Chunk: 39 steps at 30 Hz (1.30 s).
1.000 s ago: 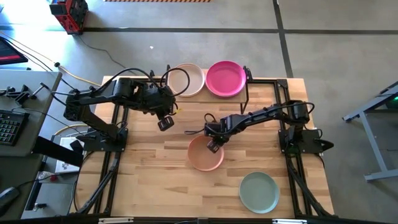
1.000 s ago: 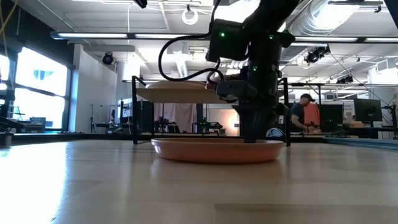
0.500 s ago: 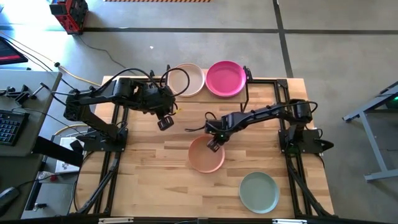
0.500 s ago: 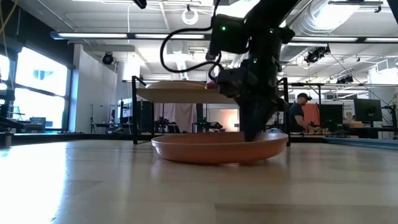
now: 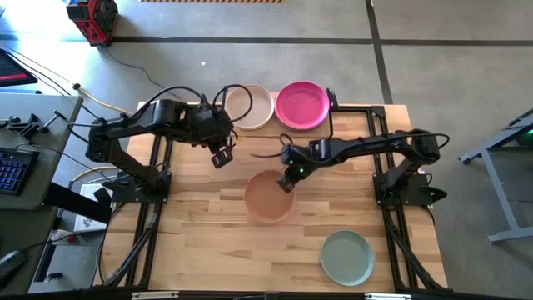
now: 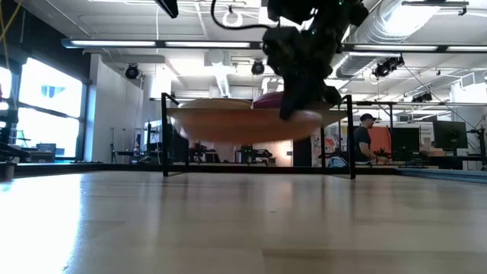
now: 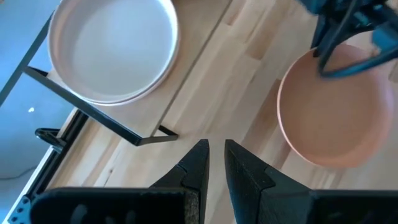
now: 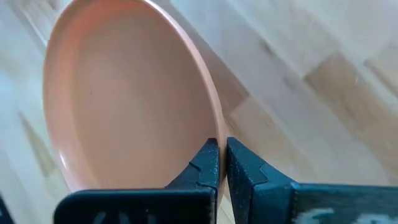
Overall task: Place and stack plates onto a shelf
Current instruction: Stack the brown plate on top of the white plate
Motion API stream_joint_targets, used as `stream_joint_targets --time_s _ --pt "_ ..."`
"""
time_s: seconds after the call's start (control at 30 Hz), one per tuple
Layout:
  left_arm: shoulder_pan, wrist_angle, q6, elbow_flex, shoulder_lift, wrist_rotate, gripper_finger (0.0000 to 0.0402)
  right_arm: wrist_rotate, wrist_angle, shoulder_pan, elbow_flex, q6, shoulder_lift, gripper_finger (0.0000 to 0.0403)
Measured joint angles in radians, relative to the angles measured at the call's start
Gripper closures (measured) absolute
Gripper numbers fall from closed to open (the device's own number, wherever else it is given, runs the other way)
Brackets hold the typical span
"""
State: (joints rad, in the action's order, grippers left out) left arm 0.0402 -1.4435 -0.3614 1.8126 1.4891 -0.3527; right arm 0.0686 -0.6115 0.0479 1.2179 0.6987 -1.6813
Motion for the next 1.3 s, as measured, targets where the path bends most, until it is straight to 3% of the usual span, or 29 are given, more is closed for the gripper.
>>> stream_joint_targets --time_s 0.33,0.67,1.3 --pt "0.075 -0.001 0.041 0.0 0.0 0.0 0.0363 0.003 0.1 0.065 0.0 -0.016 0.13 0.0403" --pt "0.164 -0.001 0.086 0.0 0.0 0.0 0.0363 -0.007 0.223 0.209 0.006 -0.087 0.193 0.0403" --pt "0.29 0.004 0.086 0.0 0.0 0.0 0.0363 -0.074 0.293 0.516 0.257 -0.39 0.187 0.0403"
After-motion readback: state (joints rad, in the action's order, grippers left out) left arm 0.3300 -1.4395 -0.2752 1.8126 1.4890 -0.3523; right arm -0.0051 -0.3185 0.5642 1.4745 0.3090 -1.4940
